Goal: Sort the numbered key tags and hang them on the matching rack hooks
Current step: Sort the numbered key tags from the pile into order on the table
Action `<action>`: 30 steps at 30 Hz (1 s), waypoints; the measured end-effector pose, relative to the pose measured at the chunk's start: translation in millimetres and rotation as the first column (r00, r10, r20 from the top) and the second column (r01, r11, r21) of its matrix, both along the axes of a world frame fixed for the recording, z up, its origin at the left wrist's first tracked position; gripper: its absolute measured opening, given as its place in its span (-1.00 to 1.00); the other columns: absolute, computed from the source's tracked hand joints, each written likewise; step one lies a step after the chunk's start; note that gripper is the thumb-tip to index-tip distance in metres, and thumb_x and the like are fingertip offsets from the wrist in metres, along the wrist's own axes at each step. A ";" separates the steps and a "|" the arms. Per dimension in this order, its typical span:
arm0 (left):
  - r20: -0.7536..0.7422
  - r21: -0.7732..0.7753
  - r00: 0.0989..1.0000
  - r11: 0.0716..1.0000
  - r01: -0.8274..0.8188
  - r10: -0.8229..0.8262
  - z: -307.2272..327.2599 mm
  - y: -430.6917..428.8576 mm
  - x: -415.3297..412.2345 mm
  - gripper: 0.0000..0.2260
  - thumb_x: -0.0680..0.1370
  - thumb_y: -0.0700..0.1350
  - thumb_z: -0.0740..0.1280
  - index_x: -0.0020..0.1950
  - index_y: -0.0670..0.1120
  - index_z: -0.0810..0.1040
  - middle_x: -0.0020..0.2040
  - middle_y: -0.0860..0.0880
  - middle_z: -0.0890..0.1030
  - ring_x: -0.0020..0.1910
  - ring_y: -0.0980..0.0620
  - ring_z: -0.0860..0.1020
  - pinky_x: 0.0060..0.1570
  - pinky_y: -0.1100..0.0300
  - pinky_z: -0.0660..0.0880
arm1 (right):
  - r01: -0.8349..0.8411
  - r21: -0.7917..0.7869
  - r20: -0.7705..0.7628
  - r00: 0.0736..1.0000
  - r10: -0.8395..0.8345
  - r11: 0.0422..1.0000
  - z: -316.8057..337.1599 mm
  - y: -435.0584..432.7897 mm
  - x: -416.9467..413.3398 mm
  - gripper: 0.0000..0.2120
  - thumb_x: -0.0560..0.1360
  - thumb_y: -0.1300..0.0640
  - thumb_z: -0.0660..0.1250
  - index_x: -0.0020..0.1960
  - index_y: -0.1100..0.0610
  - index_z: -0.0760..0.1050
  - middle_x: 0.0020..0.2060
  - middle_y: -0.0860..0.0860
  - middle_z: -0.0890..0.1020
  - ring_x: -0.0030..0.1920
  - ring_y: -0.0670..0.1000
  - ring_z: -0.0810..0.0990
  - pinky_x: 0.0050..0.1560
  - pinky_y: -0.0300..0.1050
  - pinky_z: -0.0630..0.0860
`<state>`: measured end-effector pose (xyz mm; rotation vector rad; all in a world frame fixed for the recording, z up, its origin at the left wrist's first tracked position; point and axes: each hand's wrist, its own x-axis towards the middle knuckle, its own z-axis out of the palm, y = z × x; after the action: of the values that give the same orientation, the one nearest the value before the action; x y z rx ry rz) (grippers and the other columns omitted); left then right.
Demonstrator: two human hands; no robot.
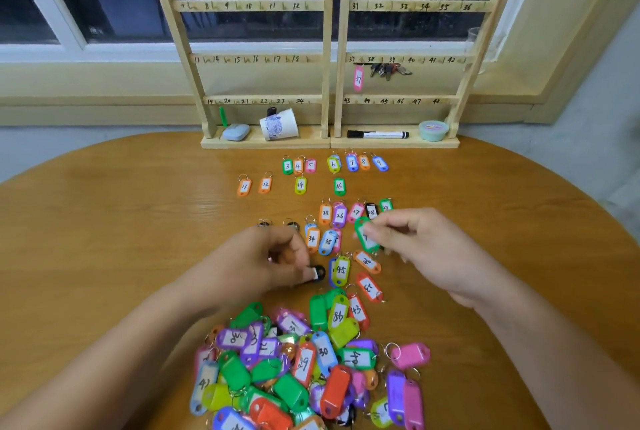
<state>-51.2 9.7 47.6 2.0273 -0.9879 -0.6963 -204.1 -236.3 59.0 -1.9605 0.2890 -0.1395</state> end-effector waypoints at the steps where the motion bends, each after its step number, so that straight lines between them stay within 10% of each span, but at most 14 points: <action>1: -0.056 -0.056 0.998 0.998 -0.040 0.037 1.3 -2.3 2.9 -0.88 0.54 -0.09 0.60 -0.08 -0.02 0.67 -0.15 -0.08 0.70 -0.23 0.15 0.56 -0.20 0.30 0.48 | 0.029 0.032 0.000 1.000 -0.029 0.999 0.3 -1.7 4.8 -0.83 0.63 -0.08 0.40 0.03 -0.06 0.74 -0.34 -0.26 0.60 -0.28 -0.27 0.49 -0.20 -0.39 0.39; 6: -0.223 -0.234 0.959 0.945 -0.229 0.177 -1.8 -17.8 17.6 -0.87 0.55 -0.24 0.56 0.02 -0.14 0.64 -0.16 -0.07 0.71 -0.18 -0.01 0.67 -0.08 0.05 0.55 | 0.079 0.340 0.009 0.996 -0.087 0.937 -9.4 -2.6 28.9 -0.81 0.62 0.10 0.44 0.16 0.13 0.73 -0.18 0.02 0.60 -0.22 -0.06 0.52 -0.24 -0.20 0.44; 10: -0.326 -0.345 0.924 0.885 -0.314 0.201 -11.0 -22.2 18.6 -0.80 0.58 -0.36 0.48 0.17 -0.21 0.60 -0.18 -0.15 0.70 -0.19 -0.11 0.72 -0.16 0.22 0.61 | 0.088 0.568 0.016 0.993 -0.118 0.818 -22.4 -1.3 32.0 -0.70 0.50 0.20 0.49 0.21 0.29 0.63 -0.11 0.17 0.66 -0.24 -0.01 0.65 -0.29 -0.24 0.55; 17: -0.344 -0.402 0.902 0.827 -0.393 0.261 -21.5 -17.7 10.1 -0.83 0.60 -0.29 0.48 0.17 -0.15 0.65 -0.12 -0.25 0.73 -0.11 -0.28 0.76 0.04 -0.24 0.64 | 0.112 0.624 0.030 0.986 -0.167 0.774 -29.0 10.2 28.4 -0.76 0.59 0.36 0.42 0.22 0.28 0.46 -0.04 0.34 0.73 -0.06 0.19 0.78 -0.16 -0.16 0.69; 21: -0.381 -0.406 0.898 0.832 -0.379 0.222 -23.9 -21.2 0.5 -0.83 0.56 -0.30 0.52 0.11 -0.20 0.61 -0.18 -0.22 0.72 -0.23 -0.12 0.72 -0.18 0.20 0.59 | 0.101 0.632 0.077 0.979 -0.191 0.769 -33.6 21.1 28.6 -0.71 0.62 0.34 0.40 0.32 0.26 0.50 0.04 0.32 0.74 0.10 0.25 0.76 0.03 -0.07 0.72; 30: -0.354 -0.394 0.915 0.856 -0.334 0.194 -27.8 -24.9 -5.3 -0.84 0.50 -0.16 0.59 0.02 -0.10 0.68 -0.16 -0.18 0.75 -0.16 -0.07 0.73 -0.04 0.14 0.61 | 0.150 0.496 0.141 0.958 -0.250 0.855 -46.5 45.1 35.5 -0.85 0.71 0.21 0.30 0.23 0.25 0.52 0.07 0.16 0.76 0.12 0.12 0.76 0.15 0.00 0.70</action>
<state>-56.6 -15.2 19.8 1.5505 -0.5987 -0.5447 -168.6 -191.2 12.6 -1.4030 0.3577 -0.3657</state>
